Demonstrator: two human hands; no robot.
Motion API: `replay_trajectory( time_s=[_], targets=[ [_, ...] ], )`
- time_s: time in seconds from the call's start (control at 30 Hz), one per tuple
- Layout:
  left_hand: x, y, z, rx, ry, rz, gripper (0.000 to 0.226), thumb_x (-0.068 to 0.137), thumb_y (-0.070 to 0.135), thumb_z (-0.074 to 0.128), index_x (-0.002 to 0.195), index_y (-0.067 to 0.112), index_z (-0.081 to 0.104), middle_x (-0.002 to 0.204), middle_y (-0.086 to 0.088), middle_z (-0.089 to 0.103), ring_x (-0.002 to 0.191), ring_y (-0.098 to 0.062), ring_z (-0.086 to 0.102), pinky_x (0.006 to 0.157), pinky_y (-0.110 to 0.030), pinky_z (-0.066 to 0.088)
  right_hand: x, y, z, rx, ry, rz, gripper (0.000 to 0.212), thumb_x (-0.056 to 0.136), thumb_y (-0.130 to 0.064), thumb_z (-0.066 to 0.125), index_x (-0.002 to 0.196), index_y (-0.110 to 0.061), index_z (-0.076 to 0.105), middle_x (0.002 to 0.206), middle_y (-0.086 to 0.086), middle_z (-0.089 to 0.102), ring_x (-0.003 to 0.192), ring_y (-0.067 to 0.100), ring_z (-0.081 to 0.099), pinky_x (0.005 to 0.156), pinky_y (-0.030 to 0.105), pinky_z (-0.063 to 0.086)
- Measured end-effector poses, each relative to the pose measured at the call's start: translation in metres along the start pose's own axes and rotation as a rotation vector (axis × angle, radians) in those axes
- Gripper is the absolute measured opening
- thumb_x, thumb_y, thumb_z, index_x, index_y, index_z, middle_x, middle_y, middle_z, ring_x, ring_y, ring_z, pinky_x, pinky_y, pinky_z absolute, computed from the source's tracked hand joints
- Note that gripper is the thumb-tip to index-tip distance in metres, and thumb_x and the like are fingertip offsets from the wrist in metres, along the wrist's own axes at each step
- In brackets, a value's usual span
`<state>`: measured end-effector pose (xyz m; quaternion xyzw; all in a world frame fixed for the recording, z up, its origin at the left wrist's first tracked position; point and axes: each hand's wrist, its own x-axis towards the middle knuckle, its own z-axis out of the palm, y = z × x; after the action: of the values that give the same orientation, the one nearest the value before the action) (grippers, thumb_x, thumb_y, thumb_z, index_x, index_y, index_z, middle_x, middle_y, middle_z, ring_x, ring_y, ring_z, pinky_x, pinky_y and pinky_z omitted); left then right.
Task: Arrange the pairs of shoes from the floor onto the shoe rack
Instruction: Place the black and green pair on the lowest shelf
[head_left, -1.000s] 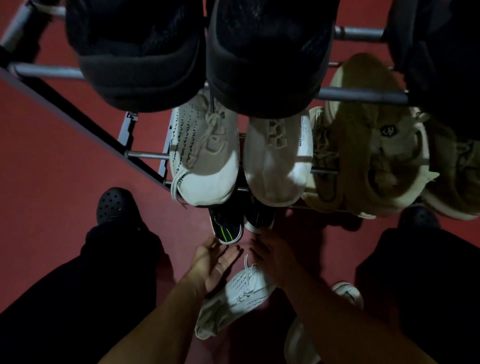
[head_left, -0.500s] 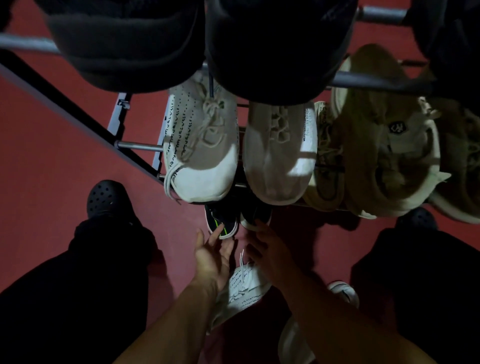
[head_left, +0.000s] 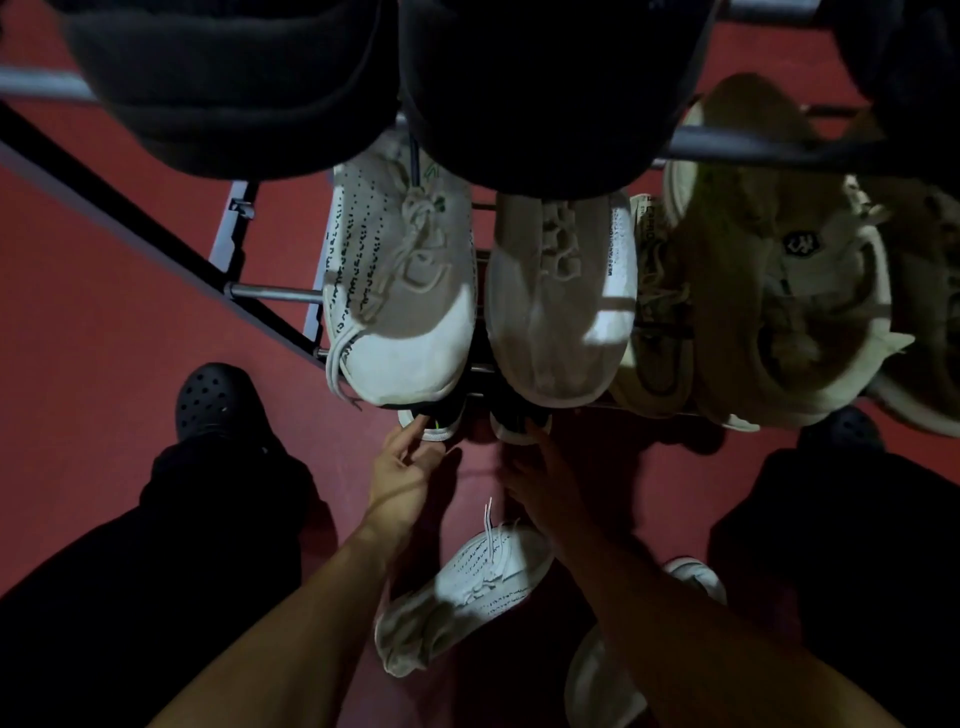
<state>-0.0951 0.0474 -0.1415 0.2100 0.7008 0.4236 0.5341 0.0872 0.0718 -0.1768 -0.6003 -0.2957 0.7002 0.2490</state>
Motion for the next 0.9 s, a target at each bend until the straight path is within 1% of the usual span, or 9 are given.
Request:
replay_trajectory(
  time_s=[0.07,0.13,0.27,0.4,0.57,0.63,0.73,0.77,0.9],
  targets=[
    [-0.001,0.001,0.004,-0.106,-0.044,-0.055,0.052,0.094,-0.009,0.062,0.142,0.009,0.053,0.133,-0.003,0.063,0.122,-0.017,0.064,0.100,-0.028,0.055,0.006,-0.004,0.002,0.008,0.052,0.029,0.090,0.060,-0.018,0.085,0.138,-0.038,0.044,0.134,0.008,0.062,0.119,0.025,0.062,0.099,0.049,0.053],
    [-0.001,0.000,0.007,-0.222,-0.083,-0.119,0.052,0.093,-0.015,0.059,0.139,0.007,0.049,0.125,-0.005,0.069,0.120,-0.023,0.065,0.085,-0.025,0.060,0.002,-0.017,0.003,-0.029,0.091,0.030,0.060,0.073,-0.010,0.083,0.121,-0.032,0.053,0.119,0.006,0.067,0.102,0.021,0.066,0.090,0.043,0.054],
    [0.008,0.006,0.012,-0.356,0.146,-0.171,0.027,0.098,0.002,0.062,0.116,0.015,0.047,0.096,-0.002,0.070,0.088,-0.024,0.067,0.066,-0.029,0.062,0.013,-0.026,-0.001,0.043,0.213,0.055,0.016,0.087,-0.016,0.075,0.090,-0.021,0.061,0.098,0.012,0.070,0.084,0.021,0.066,0.087,0.054,0.056],
    [0.018,0.014,0.019,-0.590,0.288,-0.320,0.035,0.101,0.007,0.061,0.123,0.015,0.035,0.100,-0.015,0.065,0.074,-0.022,0.071,0.051,-0.030,0.060,0.021,-0.020,-0.001,0.348,0.284,0.228,0.031,0.091,-0.013,0.070,0.119,-0.009,0.056,0.109,0.014,0.070,0.092,0.025,0.071,0.074,0.040,0.060],
    [0.024,0.011,0.016,-0.565,0.257,-0.390,0.016,0.102,0.003,0.057,0.114,-0.008,0.057,0.098,-0.023,0.068,0.058,-0.015,0.074,0.050,-0.023,0.058,0.021,-0.017,0.005,0.339,0.263,0.222,0.023,0.090,-0.019,0.072,0.111,-0.014,0.064,0.118,0.017,0.069,0.107,0.031,0.068,0.098,0.050,0.054],
    [0.025,0.010,0.013,-0.589,0.262,-0.355,0.015,0.101,-0.001,0.056,0.114,-0.009,0.057,0.104,-0.025,0.068,0.061,-0.017,0.075,0.052,-0.024,0.059,0.021,-0.017,0.004,0.265,0.270,0.145,0.029,0.086,-0.023,0.074,0.111,-0.011,0.064,0.121,0.017,0.067,0.102,0.026,0.069,0.099,0.046,0.054],
    [0.028,0.017,0.011,-0.622,0.218,-0.297,0.013,0.100,-0.009,0.051,0.110,-0.004,0.058,0.101,-0.022,0.069,0.066,-0.016,0.076,0.055,-0.024,0.059,0.023,-0.024,0.004,-0.037,0.275,0.005,0.023,0.100,-0.014,0.058,0.117,0.001,0.062,0.111,0.009,0.063,0.081,0.001,0.065,0.079,0.008,0.049],
    [0.030,0.019,0.010,-0.627,0.197,-0.278,0.018,0.099,-0.012,0.049,0.112,-0.004,0.059,0.102,-0.022,0.068,0.069,-0.017,0.077,0.056,-0.024,0.059,0.027,-0.025,0.007,-0.049,0.227,-0.004,0.025,0.101,-0.014,0.056,0.119,0.002,0.063,0.112,0.008,0.064,0.087,0.002,0.066,0.079,0.004,0.044],
    [0.043,0.026,0.008,-0.610,0.135,-0.260,0.030,0.098,-0.011,0.052,0.125,-0.003,0.062,0.114,-0.021,0.073,0.093,-0.027,0.077,0.072,-0.035,0.064,0.046,-0.016,-0.004,-0.597,0.159,-0.275,0.030,0.097,-0.014,0.063,0.124,-0.003,0.067,0.120,0.015,0.069,0.118,0.029,0.063,0.099,0.019,0.037]
  ],
)
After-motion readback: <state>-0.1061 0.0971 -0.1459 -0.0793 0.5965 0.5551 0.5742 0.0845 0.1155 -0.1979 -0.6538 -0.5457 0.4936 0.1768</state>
